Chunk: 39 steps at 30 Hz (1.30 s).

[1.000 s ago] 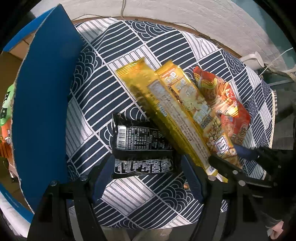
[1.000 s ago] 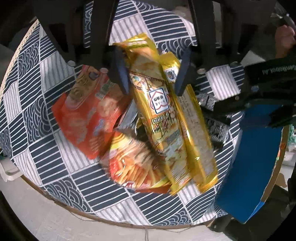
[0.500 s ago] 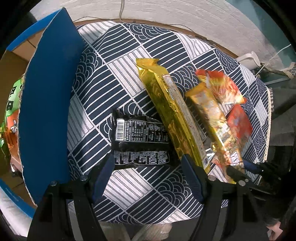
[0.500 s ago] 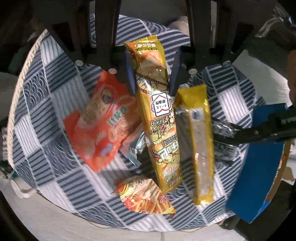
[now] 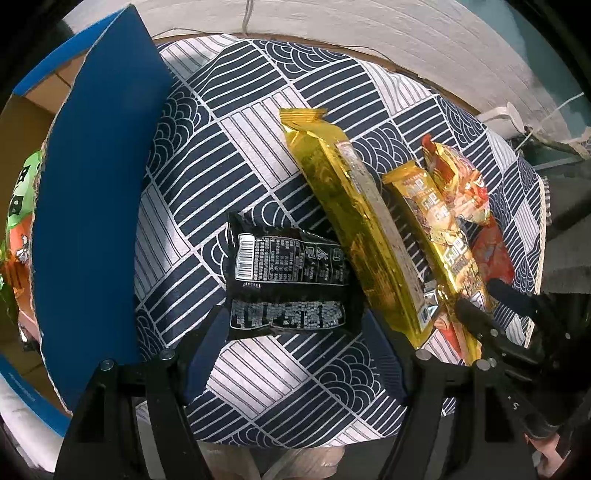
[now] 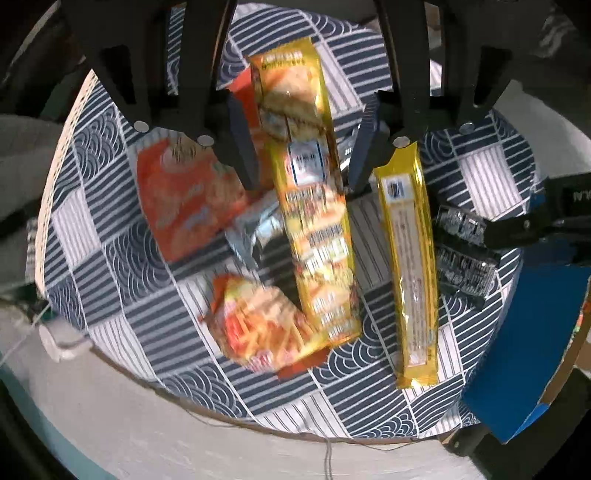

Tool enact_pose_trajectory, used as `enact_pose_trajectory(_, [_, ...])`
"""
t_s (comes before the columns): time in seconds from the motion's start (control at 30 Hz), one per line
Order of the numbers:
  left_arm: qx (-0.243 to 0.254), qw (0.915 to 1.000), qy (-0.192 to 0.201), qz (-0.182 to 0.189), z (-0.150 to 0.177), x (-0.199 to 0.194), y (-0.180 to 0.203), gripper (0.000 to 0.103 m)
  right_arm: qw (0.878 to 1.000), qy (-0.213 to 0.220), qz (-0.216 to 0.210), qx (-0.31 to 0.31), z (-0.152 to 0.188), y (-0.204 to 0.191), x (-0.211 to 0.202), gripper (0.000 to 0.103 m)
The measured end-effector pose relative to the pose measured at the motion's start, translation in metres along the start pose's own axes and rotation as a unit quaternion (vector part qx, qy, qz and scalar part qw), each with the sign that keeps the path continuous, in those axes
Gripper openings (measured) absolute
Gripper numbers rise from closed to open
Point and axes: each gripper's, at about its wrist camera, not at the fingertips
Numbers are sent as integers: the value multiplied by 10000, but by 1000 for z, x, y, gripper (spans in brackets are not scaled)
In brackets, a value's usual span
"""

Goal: Organize snacks

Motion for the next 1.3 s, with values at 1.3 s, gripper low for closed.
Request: enact_pose_trajectory(1.3, [-379, 9991, -170, -88, -40, 49, 74, 81, 9975, 6, -623, 330, 19, 33, 4, 31])
Point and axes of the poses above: each gripper's, at about its wrist camera, not at the fingertips, and x roughly the way its jaws point, y to its right, z to its underside, and after that the axes turned 7 degrees about -y, right-handed
